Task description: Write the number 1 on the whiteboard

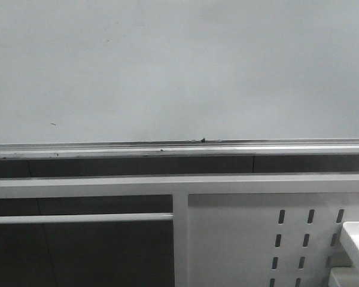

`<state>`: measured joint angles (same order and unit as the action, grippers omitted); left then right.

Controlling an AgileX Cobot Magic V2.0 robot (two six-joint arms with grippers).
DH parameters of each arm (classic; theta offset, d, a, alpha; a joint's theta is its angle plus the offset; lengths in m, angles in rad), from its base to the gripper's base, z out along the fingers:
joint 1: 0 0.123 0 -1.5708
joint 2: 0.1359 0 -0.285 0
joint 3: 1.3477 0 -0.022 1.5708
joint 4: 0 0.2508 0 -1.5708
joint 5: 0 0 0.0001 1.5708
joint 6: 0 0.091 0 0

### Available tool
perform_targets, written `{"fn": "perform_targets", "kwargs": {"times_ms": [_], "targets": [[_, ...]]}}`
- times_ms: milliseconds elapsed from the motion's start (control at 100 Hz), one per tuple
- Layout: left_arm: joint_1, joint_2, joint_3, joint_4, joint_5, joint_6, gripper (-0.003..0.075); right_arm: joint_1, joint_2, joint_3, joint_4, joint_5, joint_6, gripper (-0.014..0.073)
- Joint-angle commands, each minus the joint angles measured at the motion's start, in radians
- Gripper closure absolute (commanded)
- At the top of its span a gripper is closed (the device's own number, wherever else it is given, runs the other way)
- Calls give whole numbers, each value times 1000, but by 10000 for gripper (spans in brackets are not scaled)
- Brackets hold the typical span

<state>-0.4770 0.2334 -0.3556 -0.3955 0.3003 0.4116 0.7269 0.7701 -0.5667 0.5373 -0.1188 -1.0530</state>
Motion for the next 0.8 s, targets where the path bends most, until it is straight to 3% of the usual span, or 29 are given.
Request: {"fn": "perform_targets", "kwargs": {"times_ms": [0, 150, 790], "targets": [[8, 7, -24, -24, -82, -12, 740, -2, 26, -24, -18, -106, -5, 663], [8, 7, -24, -24, -84, -12, 740, -2, 65, -24, -77, -175, -5, 664], [8, 7, -24, -49, -84, -12, 740, -2, 220, -24, -77, -431, -7, 663]]}}
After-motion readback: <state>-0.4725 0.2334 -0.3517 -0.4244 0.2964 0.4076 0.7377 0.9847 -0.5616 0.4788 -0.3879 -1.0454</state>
